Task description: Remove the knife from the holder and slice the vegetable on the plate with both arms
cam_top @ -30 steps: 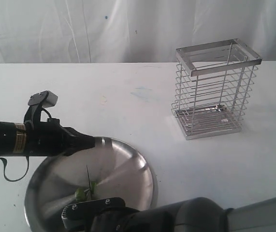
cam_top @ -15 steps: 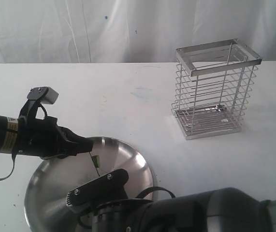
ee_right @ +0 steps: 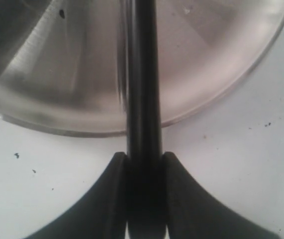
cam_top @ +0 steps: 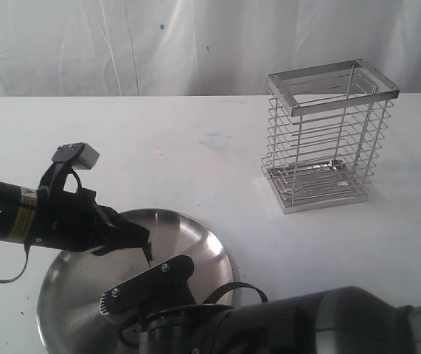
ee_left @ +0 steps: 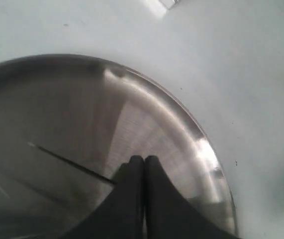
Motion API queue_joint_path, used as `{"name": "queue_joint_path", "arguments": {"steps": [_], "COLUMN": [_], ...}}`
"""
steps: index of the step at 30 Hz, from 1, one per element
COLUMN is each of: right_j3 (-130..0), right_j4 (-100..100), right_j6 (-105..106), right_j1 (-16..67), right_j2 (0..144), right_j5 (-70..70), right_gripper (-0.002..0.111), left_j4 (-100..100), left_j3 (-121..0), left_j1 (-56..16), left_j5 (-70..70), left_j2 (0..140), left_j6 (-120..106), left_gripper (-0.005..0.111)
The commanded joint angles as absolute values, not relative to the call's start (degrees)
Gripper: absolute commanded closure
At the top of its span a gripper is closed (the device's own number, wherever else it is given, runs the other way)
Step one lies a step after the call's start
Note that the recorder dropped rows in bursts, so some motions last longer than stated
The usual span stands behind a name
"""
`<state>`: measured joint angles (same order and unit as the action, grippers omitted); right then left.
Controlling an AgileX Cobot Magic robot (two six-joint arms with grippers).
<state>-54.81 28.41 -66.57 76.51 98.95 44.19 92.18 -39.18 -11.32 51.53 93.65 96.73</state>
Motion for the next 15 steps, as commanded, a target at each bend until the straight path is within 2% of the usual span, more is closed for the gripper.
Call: {"name": "queue_joint_path", "arguments": {"steps": [1,10,15], "right_j3": [-54.81,-54.81,-54.81], "right_j4": [30.39,30.39,29.85], "right_j6": [-66.64,-67.71,-69.75], "right_j1": [76.52,76.52,76.52], "right_j2": [98.38,98.38,97.61], "right_j5": [44.54,44.99,44.53], "right_gripper": [0.108,0.108,0.108], "left_j4": [93.25,89.48,91.97], "left_j3": [-39.42,-42.90,-45.33], "left_j1": [-17.22,-17.84,-17.84], "left_j5": [49.04,47.84,35.07], "left_j2": [94.72,94.33,90.12], "left_j6": [95.16,92.92,96.66], "left_gripper": [0.107,0.107,0.107]}}
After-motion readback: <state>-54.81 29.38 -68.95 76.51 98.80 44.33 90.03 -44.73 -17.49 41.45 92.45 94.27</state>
